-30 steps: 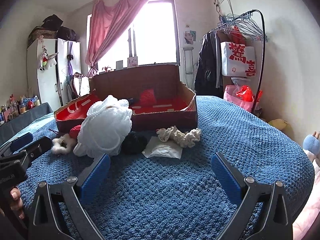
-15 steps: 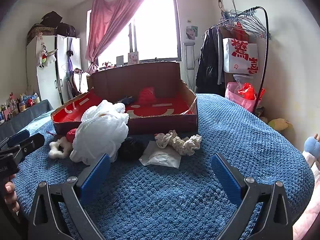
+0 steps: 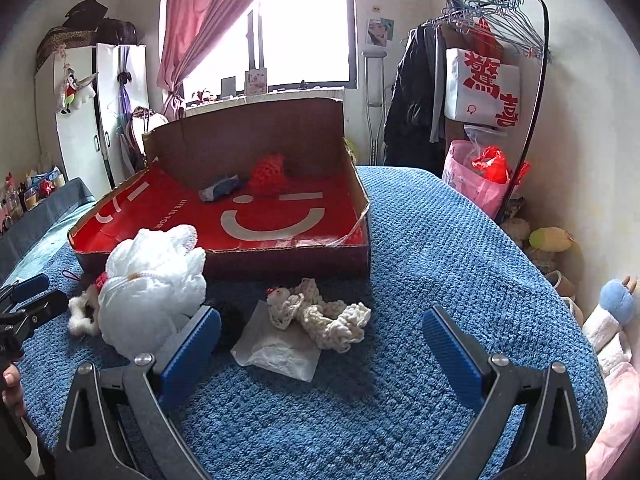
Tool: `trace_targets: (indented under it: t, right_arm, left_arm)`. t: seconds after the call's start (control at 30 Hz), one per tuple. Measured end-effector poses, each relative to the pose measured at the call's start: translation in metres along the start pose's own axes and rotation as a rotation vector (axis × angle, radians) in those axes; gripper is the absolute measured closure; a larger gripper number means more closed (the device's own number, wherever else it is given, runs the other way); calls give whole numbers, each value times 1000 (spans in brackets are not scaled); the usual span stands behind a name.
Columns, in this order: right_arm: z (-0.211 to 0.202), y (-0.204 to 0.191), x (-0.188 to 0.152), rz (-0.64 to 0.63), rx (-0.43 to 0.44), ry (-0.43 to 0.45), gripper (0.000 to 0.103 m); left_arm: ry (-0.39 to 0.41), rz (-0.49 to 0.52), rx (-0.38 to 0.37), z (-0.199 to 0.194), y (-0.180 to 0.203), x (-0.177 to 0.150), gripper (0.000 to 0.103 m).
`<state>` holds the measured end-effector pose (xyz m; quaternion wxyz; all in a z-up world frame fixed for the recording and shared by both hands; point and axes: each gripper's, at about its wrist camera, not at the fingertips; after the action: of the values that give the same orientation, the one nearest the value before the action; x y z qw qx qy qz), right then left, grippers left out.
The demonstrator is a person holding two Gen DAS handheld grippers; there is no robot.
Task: Organize soft objects
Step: 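Move left gripper to the white fluffy star while right approaches the cream crocheted rope, then close left gripper on the white star while right gripper closes on the crocheted rope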
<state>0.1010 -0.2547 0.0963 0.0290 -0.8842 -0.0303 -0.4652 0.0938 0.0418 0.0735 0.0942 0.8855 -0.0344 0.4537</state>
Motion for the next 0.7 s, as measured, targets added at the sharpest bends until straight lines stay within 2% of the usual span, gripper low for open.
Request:
trace_targets:
  t: [0.23, 0.33, 0.4, 0.43, 0.47, 0.5, 0.53, 0.57, 0.7]
  right_arm:
    - [36, 14, 8, 22, 45, -152, 0]
    - [50, 23, 10, 54, 74, -210, 3]
    - [60, 28, 11, 82, 120, -250, 12]
    - [64, 29, 10, 94, 140, -260, 22]
    - [67, 28, 9, 96, 169, -272, 34]
    - [68, 26, 9, 87, 184, -273, 42]
    - [65, 23, 8, 73, 200, -260, 58]
    - [62, 20, 8, 65, 211, -252, 67]
    - [49, 20, 10, 70, 223, -194, 72]
  left_arm:
    - [-92, 21, -24, 17, 1, 3, 3]
    - [-127, 28, -24, 26, 2, 1, 13]
    - [-165, 32, -42, 33, 2, 1, 22]
    - [-196, 35, -61, 39, 3, -1, 39]
    - [-220, 30, -80, 44, 3, -3, 49]
    - [-241, 21, -92, 49, 2, -5, 50]
    - [-231, 17, -87, 48, 1, -6, 56]
    - [-224, 11, -98, 47, 0, -5, 67]
    - [-219, -19, -127, 41, -5, -4, 75]
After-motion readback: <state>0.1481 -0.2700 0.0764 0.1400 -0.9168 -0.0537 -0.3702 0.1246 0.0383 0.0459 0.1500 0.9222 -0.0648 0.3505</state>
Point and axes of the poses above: each gripper's, at about its wrist camera, not at the fingertips, and z roughly the way its jaws point, y to its right, x to its top, and after that the axes turned 2 degrees about -z, right-handed
